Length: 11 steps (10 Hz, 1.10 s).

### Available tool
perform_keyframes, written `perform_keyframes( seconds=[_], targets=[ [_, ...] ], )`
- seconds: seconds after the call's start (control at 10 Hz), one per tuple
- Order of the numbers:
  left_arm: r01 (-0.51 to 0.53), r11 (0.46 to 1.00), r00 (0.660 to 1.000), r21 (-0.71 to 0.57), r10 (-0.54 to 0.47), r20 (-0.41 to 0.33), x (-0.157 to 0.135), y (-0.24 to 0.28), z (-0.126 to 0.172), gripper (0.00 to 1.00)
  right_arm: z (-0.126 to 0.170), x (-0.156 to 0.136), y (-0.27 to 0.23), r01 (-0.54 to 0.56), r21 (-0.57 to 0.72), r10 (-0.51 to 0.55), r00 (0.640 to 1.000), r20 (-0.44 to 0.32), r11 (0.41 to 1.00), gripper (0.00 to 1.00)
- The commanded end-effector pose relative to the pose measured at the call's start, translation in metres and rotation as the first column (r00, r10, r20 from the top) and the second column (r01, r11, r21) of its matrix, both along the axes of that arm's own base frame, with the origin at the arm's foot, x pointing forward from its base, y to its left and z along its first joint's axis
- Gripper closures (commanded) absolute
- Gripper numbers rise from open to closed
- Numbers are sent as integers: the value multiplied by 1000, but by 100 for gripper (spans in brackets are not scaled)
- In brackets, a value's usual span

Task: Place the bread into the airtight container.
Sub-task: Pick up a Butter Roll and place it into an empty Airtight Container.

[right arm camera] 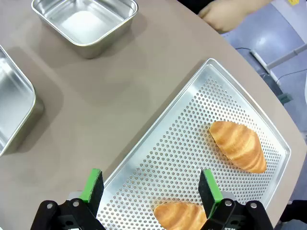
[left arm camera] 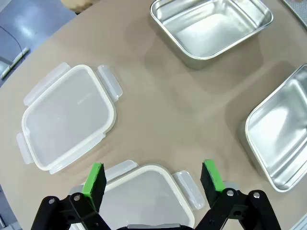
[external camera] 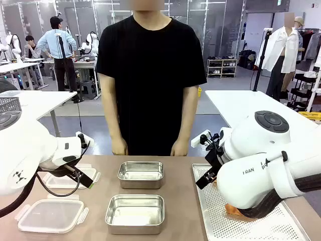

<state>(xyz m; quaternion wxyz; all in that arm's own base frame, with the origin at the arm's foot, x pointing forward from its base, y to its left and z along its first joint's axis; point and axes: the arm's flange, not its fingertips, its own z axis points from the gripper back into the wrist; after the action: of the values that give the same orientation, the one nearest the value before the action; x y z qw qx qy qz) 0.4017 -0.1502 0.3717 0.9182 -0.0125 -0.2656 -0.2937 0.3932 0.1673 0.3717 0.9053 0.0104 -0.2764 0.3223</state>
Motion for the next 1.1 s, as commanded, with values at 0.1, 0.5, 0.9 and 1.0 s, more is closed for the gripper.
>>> perform_keyframes(
  seconds=[0.1, 0.5, 0.9, 1.0],
  targets=[
    [0, 1000, 1000, 0, 0, 0, 0, 0, 0, 0, 0, 0, 0, 0, 0, 0, 1000, 0, 1000, 0],
    [0, 1000, 1000, 0, 0, 0, 0, 0, 0, 0, 0, 0, 0, 0, 0, 0, 1000, 0, 1000, 0],
    [-9, 1000, 1000, -15, 8, -10, 4, 0, 27, 0, 30, 2, -9, 11, 50, -10, 1000, -17, 999, 0],
    [-24, 999, 999, -40, 23, -22, 6, 5, 67, 0, 70, 1, -20, 9, 65, -7, 999, -37, 998, 0]
  ],
)
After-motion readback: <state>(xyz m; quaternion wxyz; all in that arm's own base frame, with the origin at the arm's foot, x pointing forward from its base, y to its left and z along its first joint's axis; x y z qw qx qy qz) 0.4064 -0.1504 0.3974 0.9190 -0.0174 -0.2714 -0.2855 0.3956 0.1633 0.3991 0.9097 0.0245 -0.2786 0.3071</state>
